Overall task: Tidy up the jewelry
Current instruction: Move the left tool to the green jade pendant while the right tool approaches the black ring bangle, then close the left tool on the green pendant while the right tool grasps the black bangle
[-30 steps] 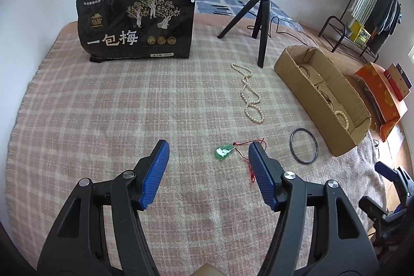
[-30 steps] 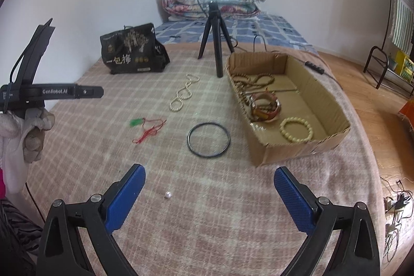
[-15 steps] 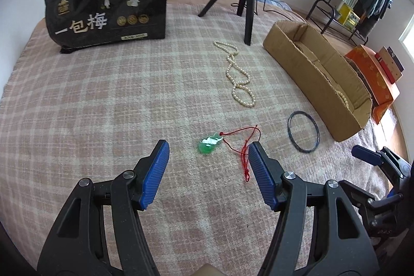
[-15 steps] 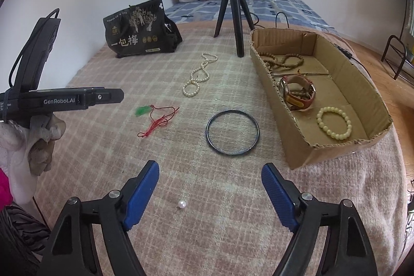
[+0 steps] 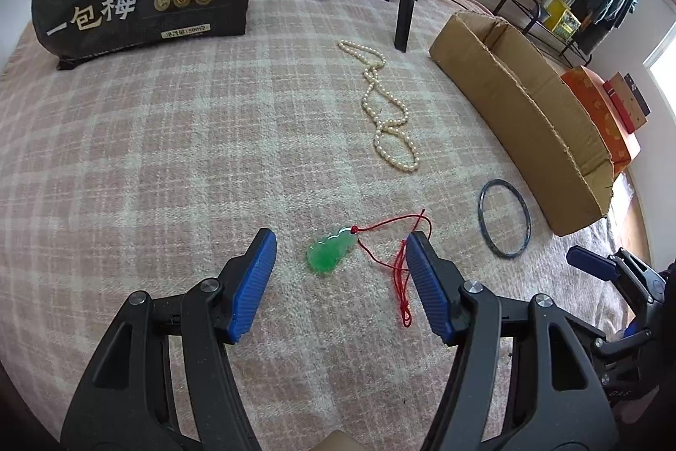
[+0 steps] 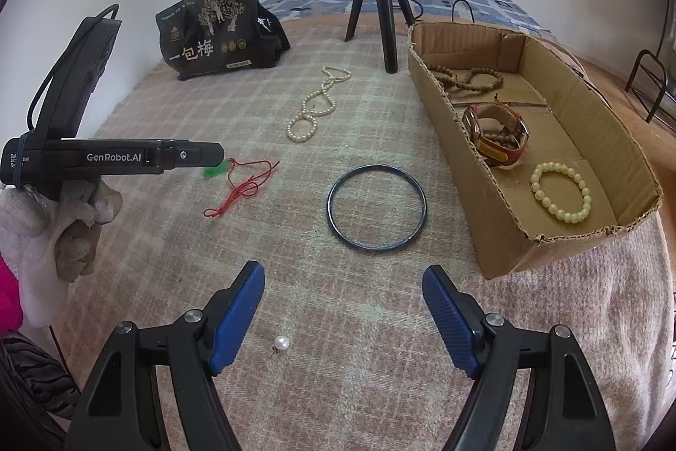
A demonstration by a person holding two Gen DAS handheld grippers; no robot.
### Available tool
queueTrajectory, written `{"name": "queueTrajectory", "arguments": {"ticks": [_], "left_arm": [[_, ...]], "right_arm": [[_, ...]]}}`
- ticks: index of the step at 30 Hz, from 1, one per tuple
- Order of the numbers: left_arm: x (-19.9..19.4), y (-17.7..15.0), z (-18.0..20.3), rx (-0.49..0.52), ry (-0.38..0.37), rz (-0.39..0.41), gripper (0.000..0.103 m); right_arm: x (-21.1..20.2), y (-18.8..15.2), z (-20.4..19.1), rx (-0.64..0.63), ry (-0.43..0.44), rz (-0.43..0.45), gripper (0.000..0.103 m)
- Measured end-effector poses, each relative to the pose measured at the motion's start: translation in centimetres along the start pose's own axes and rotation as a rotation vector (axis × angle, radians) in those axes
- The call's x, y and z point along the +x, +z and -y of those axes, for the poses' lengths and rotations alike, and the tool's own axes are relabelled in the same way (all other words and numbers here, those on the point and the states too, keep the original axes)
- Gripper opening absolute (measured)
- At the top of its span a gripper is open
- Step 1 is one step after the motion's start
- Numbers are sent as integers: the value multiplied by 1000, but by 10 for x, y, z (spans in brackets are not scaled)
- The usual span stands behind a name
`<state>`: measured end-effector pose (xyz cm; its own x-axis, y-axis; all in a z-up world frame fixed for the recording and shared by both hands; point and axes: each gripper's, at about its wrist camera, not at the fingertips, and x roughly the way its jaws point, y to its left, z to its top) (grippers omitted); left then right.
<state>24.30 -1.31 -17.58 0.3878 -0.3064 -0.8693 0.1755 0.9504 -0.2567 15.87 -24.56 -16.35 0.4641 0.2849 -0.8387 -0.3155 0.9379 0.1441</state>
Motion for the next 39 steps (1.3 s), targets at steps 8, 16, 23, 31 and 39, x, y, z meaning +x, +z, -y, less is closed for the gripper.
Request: {"name": "queueTrajectory", "arguments": {"ticks": [8,16,23,31,39], "left_arm": [[13,-3,10,53,-11,-36,66],[19,-12,36,197,34,-53,66],[13,-8,47,254,90,-6,66],[28,-8,44,260,139,-29,66],[33,-6,40,259,135,-10,58]], "right_arm": [[4,-4,-2,6,7,-15,80],[6,-4,2,24,8,-16,80],[6,-5,6,39,9,-16,80],[12,-3,7,64,4,-16,80],[30,-1,15,146,-32,-9,83]]}}
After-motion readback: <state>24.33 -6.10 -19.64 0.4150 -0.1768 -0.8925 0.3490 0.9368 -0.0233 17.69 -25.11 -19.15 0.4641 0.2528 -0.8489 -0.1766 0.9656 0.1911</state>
